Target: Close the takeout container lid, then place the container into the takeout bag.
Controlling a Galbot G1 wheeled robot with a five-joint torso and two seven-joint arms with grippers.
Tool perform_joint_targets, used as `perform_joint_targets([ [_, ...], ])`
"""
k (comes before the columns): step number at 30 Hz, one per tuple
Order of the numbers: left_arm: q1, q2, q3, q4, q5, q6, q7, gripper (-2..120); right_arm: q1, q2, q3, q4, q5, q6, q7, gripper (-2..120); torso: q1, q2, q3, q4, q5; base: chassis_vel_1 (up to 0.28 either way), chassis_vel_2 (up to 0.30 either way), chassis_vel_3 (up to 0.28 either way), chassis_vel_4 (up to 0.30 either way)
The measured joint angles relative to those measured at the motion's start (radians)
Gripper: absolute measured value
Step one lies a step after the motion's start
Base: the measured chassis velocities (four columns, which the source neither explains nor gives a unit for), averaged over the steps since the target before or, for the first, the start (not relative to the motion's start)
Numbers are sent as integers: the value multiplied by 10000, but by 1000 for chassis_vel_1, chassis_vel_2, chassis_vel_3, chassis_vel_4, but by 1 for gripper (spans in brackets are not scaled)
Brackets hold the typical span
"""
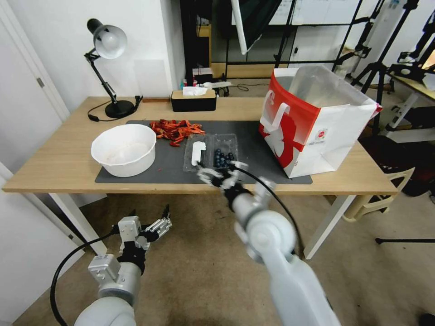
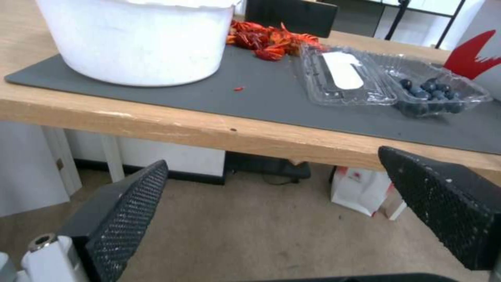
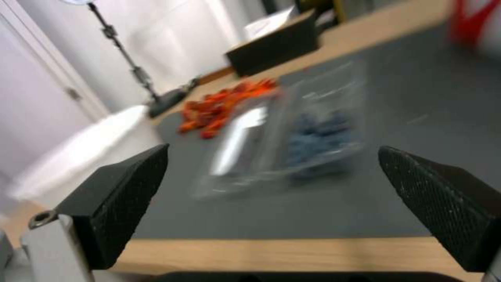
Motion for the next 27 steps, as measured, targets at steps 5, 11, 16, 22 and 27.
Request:
perform_joint_targets([
  [5, -71, 122, 103, 35, -59, 2, 17, 100, -1505, -455, 673, 647, -2226, 1454, -533, 100, 0, 0, 1, 0, 0, 0, 0, 0, 0],
  [11, -137, 182, 215, 93, -97, 4, 46, 100, -2513, -379, 1189, 842, -3128, 2497, -654, 100, -1, 0, 1, 2, -1, 0, 0, 0, 0],
  [16, -175, 218, 349, 135, -106, 6, 70, 100, -3442, -40, 1888, 378, -4086, 4403, -859, 100, -1, 0, 1, 0, -1, 0, 0, 0, 0],
  [22, -206, 221, 436, 234, -134, -10, 85, 100, -4277, 518, 2075, -78, -4627, 5951, -855, 100, -1, 0, 0, 1, -3, 0, 0, 0, 0],
  [27, -708, 345, 752, 271, -1359, -166, -199, 100, -4746, 851, 2103, -301, -4741, 6504, -863, 100, -1, 0, 2, 2, -3, 0, 0, 0, 0],
])
